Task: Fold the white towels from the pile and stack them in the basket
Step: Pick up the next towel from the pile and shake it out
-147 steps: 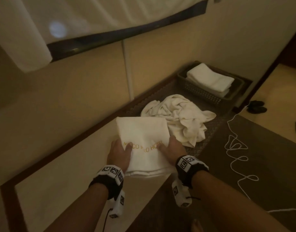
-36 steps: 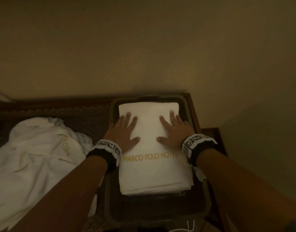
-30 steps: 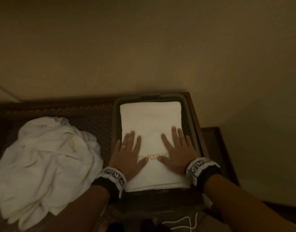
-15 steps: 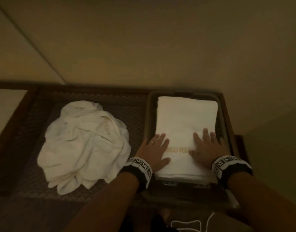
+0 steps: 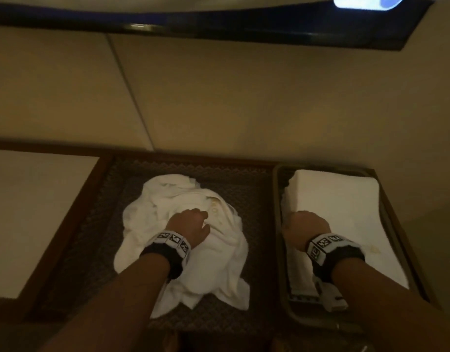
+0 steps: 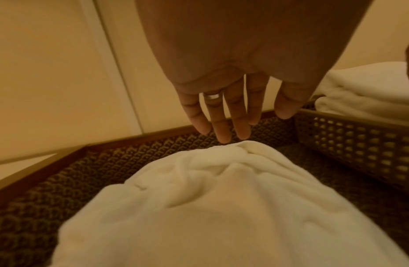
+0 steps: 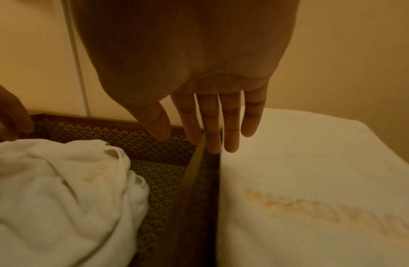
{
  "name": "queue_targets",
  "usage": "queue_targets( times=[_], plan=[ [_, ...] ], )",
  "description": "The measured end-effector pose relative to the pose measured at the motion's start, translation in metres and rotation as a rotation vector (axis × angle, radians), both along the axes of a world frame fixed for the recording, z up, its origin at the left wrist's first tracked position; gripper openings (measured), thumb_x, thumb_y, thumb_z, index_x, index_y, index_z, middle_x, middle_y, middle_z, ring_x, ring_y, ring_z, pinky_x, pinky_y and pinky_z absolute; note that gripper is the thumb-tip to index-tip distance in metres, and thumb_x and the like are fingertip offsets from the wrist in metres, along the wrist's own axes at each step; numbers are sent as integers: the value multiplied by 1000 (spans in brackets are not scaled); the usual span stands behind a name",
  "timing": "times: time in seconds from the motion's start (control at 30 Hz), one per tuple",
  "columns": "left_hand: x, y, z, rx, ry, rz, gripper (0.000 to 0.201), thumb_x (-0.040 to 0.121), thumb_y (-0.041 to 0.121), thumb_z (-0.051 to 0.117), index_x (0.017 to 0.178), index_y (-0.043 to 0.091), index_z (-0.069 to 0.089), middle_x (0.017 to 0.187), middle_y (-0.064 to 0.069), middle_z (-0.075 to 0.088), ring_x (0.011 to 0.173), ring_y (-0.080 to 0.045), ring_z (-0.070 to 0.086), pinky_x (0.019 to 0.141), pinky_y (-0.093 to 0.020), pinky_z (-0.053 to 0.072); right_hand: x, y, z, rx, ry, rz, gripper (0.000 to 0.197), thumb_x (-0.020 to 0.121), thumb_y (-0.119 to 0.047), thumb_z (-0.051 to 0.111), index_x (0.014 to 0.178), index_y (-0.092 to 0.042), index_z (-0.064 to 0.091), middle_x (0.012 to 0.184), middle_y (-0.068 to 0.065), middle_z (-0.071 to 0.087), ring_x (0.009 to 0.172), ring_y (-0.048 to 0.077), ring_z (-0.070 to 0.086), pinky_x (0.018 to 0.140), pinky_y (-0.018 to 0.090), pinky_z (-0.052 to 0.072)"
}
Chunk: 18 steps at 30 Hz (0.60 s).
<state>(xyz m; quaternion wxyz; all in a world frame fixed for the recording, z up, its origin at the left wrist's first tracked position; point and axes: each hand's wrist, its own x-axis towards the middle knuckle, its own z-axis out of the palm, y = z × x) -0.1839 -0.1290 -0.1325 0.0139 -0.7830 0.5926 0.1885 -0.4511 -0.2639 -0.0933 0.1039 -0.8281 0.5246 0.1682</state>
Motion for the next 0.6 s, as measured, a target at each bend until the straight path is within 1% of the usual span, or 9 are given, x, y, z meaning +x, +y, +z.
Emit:
queue_targets(
  times=[0.07,0.13,0.2,0.27,0.33,0.47,0.53,0.6],
  plan=[
    [35,3,-2,18,1,-10,48,99,43,44,142,21,47,136,-3,55,122,-21,53,99,-30,43,26,20,-5,26,2,-68,31,93,-39,46,101,-16,66,104,4,67,92,24,65,72,31,48],
    [69,1,-7,41,4,-3,48,98,43,46,141,21,48,135,-3,56,122,-21,53,99,-30,42,53,36,-14,60,13,-81,31,93,-40,44,100,-17,64,104,5,65,93,25,64,73,32,49],
    [96,-8,-13,60,4,-22,46,98,43,47,138,21,51,134,-4,57,121,-22,54,99,-31,44,79,48,-24,101,32,-103,33,92,-43,43,97,-18,64,103,4,65,93,25,65,74,33,50],
    [116,-22,-18,77,8,-47,46,98,42,47,138,20,51,135,-5,57,122,-23,53,100,-34,44,100,56,-36,155,57,-166,31,90,-41,45,97,-18,66,102,4,65,91,25,65,70,32,49],
    [130,-41,-24,72,33,-64,44,99,40,46,138,20,52,136,-6,56,123,-24,53,101,-36,44,116,59,-50,210,60,-245,29,89,-38,46,100,-18,65,104,4,65,91,25,64,70,32,48],
    [153,-90,-49,44,92,-129,48,99,39,45,143,20,47,147,-7,48,131,-26,47,109,-40,39,139,49,-76,221,0,-368,32,94,-36,42,111,-18,62,108,4,64,98,26,63,82,35,51],
    [157,-108,-65,45,108,-142,50,99,39,45,146,21,44,149,-6,46,132,-27,47,108,-41,40,149,35,-90,204,-38,-378,32,95,-36,40,113,-18,60,112,6,64,102,30,63,80,34,48],
    [157,-116,-83,86,113,-185,52,99,42,45,147,23,42,151,-6,43,133,-27,45,108,-42,40,152,21,-106,198,-91,-413,32,93,-38,41,112,-17,58,115,11,64,101,32,62,76,34,44]
  ],
)
